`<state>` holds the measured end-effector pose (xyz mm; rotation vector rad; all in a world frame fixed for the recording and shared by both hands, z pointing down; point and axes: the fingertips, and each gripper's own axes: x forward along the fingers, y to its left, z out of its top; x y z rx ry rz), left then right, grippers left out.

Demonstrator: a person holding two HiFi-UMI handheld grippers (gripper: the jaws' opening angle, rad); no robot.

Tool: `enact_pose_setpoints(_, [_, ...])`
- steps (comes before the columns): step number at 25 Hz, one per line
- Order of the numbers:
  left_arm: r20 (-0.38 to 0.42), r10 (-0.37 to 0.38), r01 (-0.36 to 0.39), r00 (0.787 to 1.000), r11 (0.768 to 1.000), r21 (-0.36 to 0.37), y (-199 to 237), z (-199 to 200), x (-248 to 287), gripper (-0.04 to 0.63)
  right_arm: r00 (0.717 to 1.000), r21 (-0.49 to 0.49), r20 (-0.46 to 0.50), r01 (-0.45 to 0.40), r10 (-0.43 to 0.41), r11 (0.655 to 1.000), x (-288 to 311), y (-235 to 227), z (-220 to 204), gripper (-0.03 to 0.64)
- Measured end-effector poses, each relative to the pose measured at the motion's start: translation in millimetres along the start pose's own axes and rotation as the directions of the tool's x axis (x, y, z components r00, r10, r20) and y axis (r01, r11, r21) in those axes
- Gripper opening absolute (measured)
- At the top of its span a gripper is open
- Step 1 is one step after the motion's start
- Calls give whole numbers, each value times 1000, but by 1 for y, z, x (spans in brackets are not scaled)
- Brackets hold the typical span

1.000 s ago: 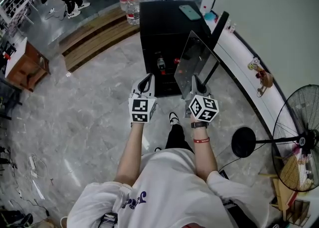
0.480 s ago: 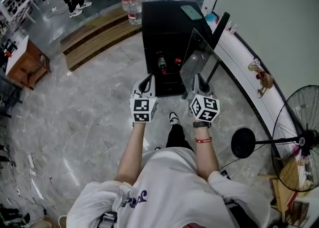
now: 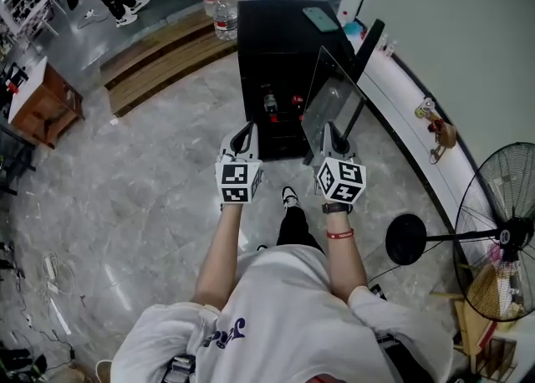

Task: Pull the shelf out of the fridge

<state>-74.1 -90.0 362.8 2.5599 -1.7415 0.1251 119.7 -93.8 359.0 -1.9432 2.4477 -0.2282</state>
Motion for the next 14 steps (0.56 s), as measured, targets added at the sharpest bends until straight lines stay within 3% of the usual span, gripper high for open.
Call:
enact_pose_setpoints(9, [-40, -4, 2, 999, 999, -39, 3, -26, 17, 18, 998, 50, -64, 0, 3, 999, 15, -10, -30, 25])
enact_pose_setpoints(14, [-87, 14, -20, 996, 997, -73, 16, -52, 40, 18, 992, 160, -123, 16, 4, 987, 44, -29, -62, 25])
